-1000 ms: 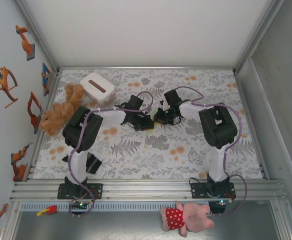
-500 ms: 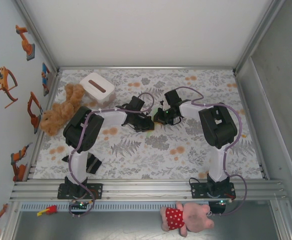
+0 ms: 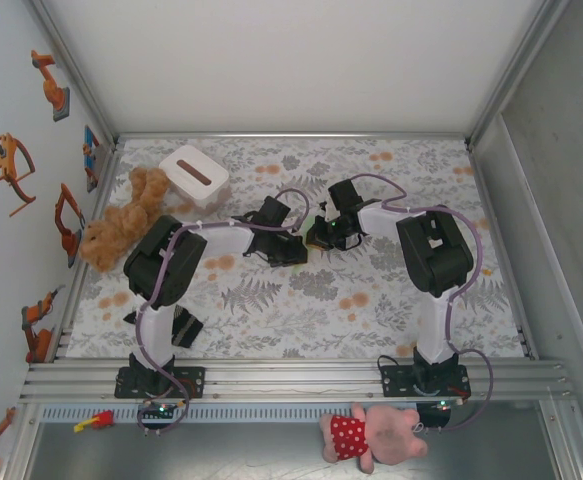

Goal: Fold a paper plane with a square sheet of paper (pick it up from the middle)
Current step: Fold the wing for the fifth time at the center of the table.

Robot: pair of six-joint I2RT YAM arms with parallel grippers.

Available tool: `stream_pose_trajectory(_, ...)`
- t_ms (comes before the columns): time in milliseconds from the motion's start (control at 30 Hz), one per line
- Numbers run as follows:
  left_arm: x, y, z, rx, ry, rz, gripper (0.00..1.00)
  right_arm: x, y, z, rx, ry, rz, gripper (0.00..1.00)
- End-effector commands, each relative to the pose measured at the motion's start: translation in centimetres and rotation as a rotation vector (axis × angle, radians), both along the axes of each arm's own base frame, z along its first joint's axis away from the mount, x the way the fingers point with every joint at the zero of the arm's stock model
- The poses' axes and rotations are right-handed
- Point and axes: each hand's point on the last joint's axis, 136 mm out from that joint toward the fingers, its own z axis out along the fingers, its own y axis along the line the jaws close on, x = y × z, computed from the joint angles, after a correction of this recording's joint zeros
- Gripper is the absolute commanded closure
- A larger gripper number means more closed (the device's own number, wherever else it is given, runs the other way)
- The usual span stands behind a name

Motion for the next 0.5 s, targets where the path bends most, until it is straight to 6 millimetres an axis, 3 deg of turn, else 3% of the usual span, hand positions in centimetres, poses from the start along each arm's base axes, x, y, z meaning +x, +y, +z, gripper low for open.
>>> stream_pose_trajectory(0,-3.2,2.2,-1.3,0.106,0.104,-0.002,0.89,-2.1,-2.5,-4.7,-0.142,0.123,-0.042,0.88)
stream_pose_trajectory(467,-4.6,2.7,-1.4,0.118,0.125,-0.003,0.89,-2.0,-2.6,-4.9,-0.146,0.129,-0.048,0.88)
